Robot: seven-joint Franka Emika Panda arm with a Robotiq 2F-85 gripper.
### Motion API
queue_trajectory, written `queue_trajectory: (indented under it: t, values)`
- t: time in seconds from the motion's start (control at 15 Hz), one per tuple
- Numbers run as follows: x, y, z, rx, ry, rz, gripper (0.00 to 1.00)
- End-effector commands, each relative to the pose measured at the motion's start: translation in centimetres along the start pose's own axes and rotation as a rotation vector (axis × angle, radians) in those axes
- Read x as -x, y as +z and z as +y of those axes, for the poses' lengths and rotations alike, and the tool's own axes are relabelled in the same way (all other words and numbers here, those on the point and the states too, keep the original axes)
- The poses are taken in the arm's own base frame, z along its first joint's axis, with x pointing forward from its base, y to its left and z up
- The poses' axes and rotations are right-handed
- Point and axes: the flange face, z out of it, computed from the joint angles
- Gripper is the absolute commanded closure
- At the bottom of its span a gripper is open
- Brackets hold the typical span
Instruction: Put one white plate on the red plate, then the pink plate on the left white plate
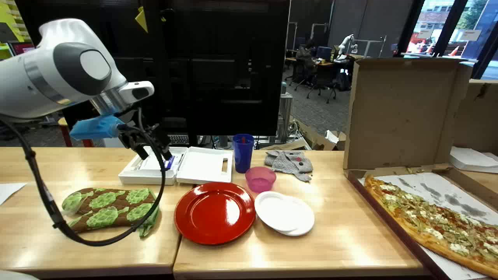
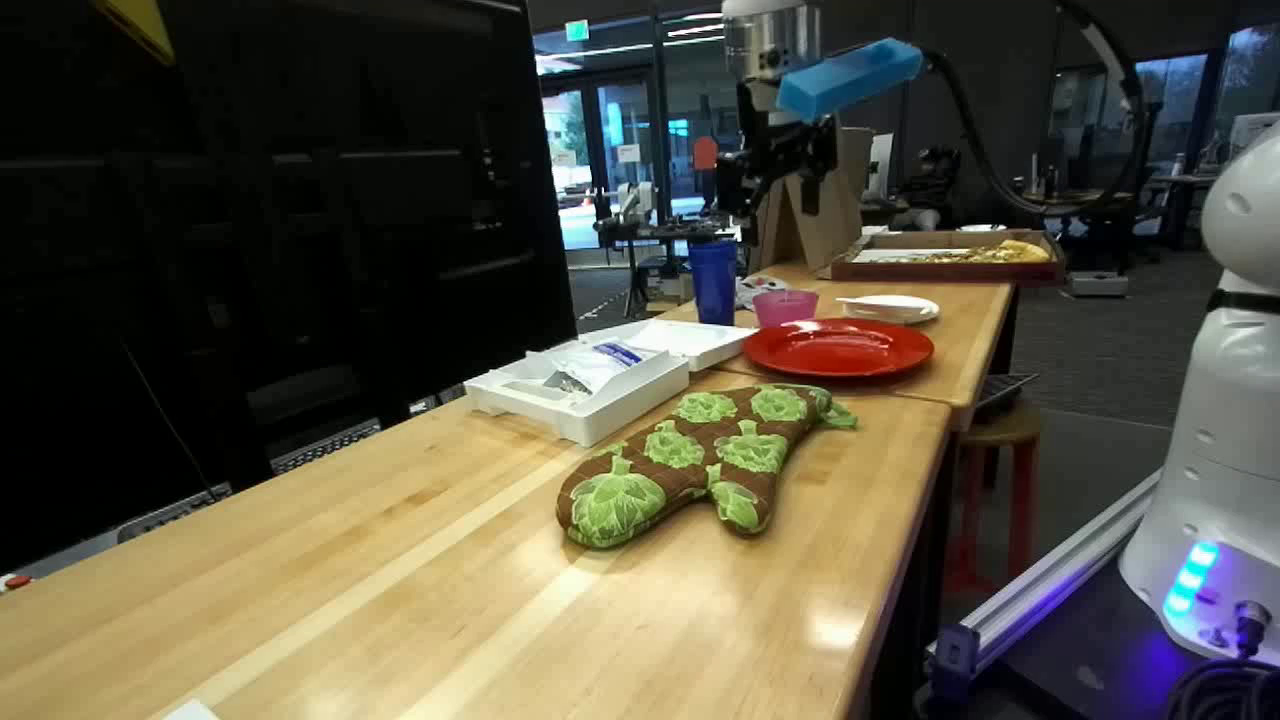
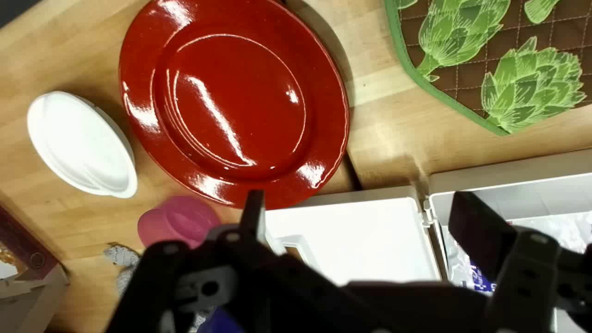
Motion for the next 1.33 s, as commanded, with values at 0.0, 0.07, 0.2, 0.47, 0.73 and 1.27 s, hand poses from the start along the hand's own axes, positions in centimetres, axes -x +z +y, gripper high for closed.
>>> queue_trajectory:
  t: [0.0,0.07,0.2,0.47,0.73,1.27]
  values:
    - [-0.03,-0.05,-0.01,0.0,0.0,-0.001,0.0]
    - [-0.03,-0.05,-0.01,0.0,0.0,-0.001,0.0]
    - [-0.03,-0.05,-0.01,0.0,0.0,-0.001,0.0]
    - [-0.03,-0.05,-0.01,0.0,0.0,-0.001,0.0]
    - [-0.03,-0.05,-0.01,0.0,0.0,-0.001,0.0]
    - [-0.22,-0.51,-0.07,0.045,-0.029,0.034,0.0]
